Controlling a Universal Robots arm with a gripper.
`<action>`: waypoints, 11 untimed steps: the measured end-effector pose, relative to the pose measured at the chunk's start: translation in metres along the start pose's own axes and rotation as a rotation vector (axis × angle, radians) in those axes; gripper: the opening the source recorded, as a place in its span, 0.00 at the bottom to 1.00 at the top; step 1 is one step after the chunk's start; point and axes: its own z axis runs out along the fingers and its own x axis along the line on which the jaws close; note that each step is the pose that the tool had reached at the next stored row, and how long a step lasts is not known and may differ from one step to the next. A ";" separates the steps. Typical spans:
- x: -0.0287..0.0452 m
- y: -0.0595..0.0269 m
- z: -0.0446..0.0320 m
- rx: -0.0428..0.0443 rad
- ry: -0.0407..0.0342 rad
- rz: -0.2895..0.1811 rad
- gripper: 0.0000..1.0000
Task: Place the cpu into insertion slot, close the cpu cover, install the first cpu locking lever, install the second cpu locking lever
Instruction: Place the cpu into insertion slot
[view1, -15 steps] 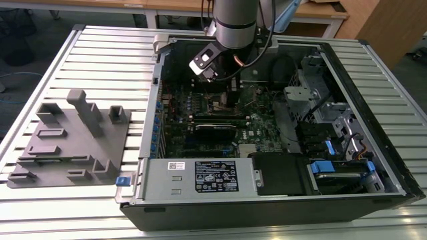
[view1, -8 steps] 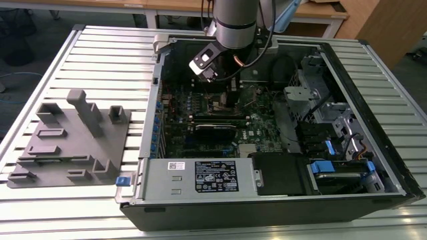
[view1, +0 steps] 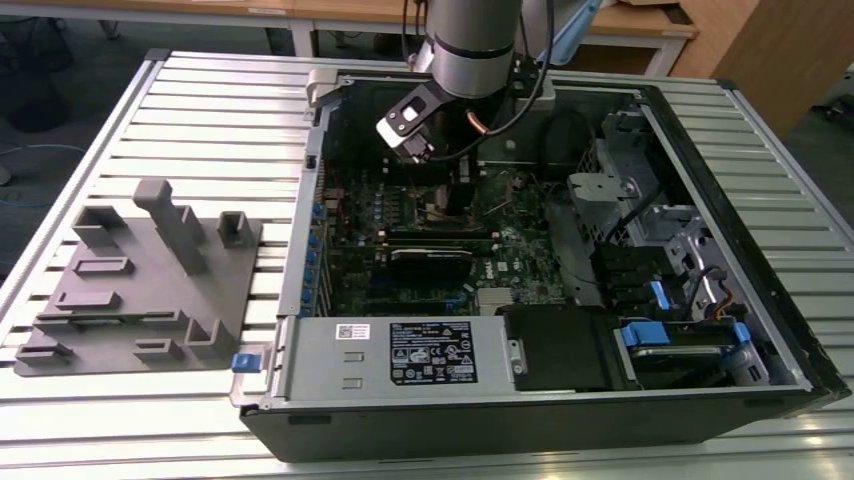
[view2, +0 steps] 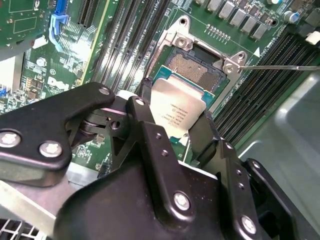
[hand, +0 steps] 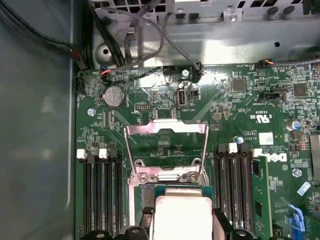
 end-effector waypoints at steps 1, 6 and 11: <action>0.0000 -0.0001 0.0002 0.0001 0.0024 -0.002 0.54; 0.0001 -0.0003 0.0011 0.0004 0.0119 -0.022 0.54; 0.0001 -0.0006 0.0013 0.0004 0.0123 -0.023 0.54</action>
